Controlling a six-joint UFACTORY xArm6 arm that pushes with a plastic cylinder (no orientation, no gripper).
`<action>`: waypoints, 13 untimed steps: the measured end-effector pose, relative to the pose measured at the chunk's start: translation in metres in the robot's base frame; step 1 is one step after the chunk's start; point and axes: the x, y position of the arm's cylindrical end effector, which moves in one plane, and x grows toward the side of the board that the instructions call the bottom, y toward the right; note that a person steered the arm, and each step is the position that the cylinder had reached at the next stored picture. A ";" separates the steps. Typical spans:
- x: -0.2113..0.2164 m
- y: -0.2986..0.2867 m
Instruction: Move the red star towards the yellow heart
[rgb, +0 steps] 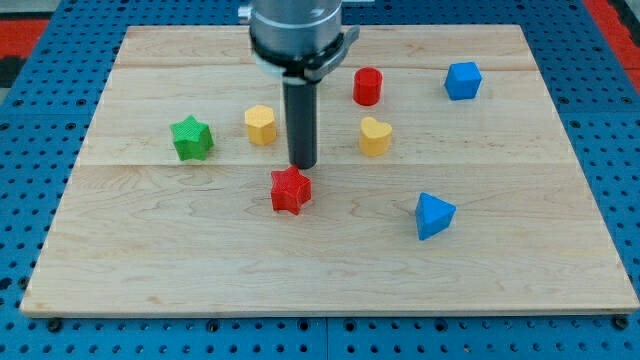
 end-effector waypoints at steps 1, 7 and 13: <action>0.031 0.036; 0.101 0.013; 0.027 0.066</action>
